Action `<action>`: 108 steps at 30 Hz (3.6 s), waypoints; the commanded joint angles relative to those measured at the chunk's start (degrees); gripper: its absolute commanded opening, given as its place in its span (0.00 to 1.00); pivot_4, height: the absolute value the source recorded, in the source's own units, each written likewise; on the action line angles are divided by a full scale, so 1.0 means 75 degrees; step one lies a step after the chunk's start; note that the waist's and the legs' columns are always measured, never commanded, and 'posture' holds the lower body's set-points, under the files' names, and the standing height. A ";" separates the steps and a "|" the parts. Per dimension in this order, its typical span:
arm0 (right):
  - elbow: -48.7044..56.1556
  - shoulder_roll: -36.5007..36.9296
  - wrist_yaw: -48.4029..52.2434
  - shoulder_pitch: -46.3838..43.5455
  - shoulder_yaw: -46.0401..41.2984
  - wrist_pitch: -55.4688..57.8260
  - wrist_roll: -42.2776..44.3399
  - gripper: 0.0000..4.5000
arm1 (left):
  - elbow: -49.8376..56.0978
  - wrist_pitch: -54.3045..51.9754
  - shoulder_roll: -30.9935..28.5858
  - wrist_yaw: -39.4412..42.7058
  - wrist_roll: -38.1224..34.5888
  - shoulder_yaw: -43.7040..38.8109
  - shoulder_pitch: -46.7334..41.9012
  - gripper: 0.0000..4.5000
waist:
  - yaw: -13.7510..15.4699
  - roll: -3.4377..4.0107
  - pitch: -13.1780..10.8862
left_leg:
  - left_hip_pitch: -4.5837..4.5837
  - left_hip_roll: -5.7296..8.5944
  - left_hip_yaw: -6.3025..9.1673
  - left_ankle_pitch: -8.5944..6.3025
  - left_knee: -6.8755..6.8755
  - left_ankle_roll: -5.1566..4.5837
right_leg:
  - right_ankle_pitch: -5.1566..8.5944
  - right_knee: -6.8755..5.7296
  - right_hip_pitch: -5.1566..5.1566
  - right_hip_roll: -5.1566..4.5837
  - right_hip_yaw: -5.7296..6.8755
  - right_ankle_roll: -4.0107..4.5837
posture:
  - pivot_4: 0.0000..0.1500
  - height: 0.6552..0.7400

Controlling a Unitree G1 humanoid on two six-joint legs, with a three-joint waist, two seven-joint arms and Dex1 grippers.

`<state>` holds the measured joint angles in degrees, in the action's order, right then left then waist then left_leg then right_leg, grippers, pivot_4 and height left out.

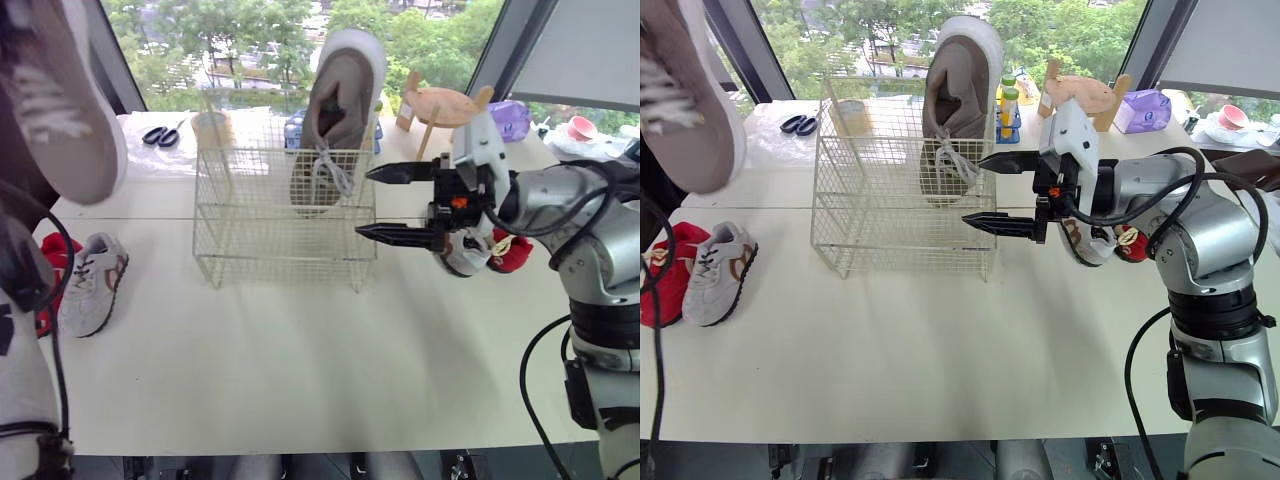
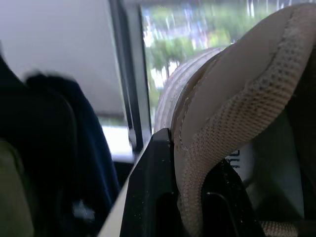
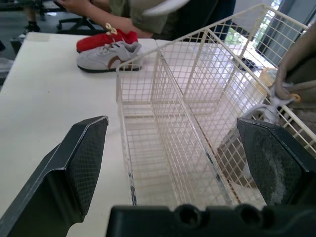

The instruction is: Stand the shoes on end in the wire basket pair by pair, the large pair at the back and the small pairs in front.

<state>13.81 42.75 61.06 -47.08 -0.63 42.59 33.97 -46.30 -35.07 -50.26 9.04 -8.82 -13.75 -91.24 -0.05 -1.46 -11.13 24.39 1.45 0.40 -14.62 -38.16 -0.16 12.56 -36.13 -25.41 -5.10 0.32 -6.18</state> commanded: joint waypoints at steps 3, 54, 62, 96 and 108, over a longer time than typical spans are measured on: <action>-0.0135 -0.0046 -0.0011 -0.0504 -0.0019 -0.0156 0.0006 1.00 | 0.2627 0.2729 0.1715 0.0512 -0.1039 -0.0526 0.0232 0.01 | 0.0244 -0.0019 0.0011 | 0.0003 0.0006 0.0005 0.0003 -0.0013 0.0004 | -0.0007 0.0001 0.0010 -0.0006 0.0000 -0.0006 | 1.00 1.00; -0.1021 -0.0275 -0.1630 -0.0089 -0.0584 -0.0602 -0.0416 1.00 | 0.9072 0.0606 0.3771 0.0576 -0.1834 -0.0018 0.7479 0.81 | 0.0021 0.0000 0.0025 | -0.0034 0.0007 -0.0022 -0.0002 -0.0012 -0.0011 | -0.0023 -0.0001 0.0028 -0.0003 -0.0018 -0.0015 | 1.00 1.00; -0.2112 -0.0595 -0.2522 0.1510 -0.2310 -0.1437 -0.0359 1.00 | 1.0641 -0.2438 0.2388 0.0971 -0.6392 -0.2449 0.9144 0.99 | 0.0087 0.0001 0.0025 | -0.0042 -0.0004 -0.0013 -0.0001 -0.0011 -0.0008 | -0.0022 0.0008 0.0044 0.0003 -0.0021 -0.0013 | 1.00 1.00; -0.4471 -0.2124 -0.4379 0.4040 -0.1803 -0.4743 -0.2518 0.88 | 1.1682 -0.1250 0.3083 0.0634 -0.6874 0.0707 1.1525 1.00 | 0.0080 0.0067 0.0064 | -0.0149 -0.0005 -0.0030 -0.0007 0.0000 -0.0015 | 0.0002 0.0027 0.0148 0.0018 -0.0039 0.0029 | 1.00 1.00; -0.3991 -0.2310 -0.4549 0.3710 -0.1889 -0.4957 -0.2339 0.36 | 1.1478 -0.1380 0.2717 0.0901 -0.7419 0.0252 1.1414 1.00 | 0.0012 0.0072 0.0067 | -0.0163 -0.0008 -0.0028 -0.0007 0.0001 -0.0015 | 0.0003 0.0026 0.0161 0.0021 -0.0039 0.0030 | 1.00 1.00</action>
<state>-20.86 25.20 26.77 -18.24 -13.84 5.38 14.94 39.31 -45.80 -29.00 14.70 -61.80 -9.33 -5.00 0.04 -0.92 -10.63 23.18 1.38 0.19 -14.67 -38.15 -0.27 12.58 -35.94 -24.22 -4.95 0.03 -5.96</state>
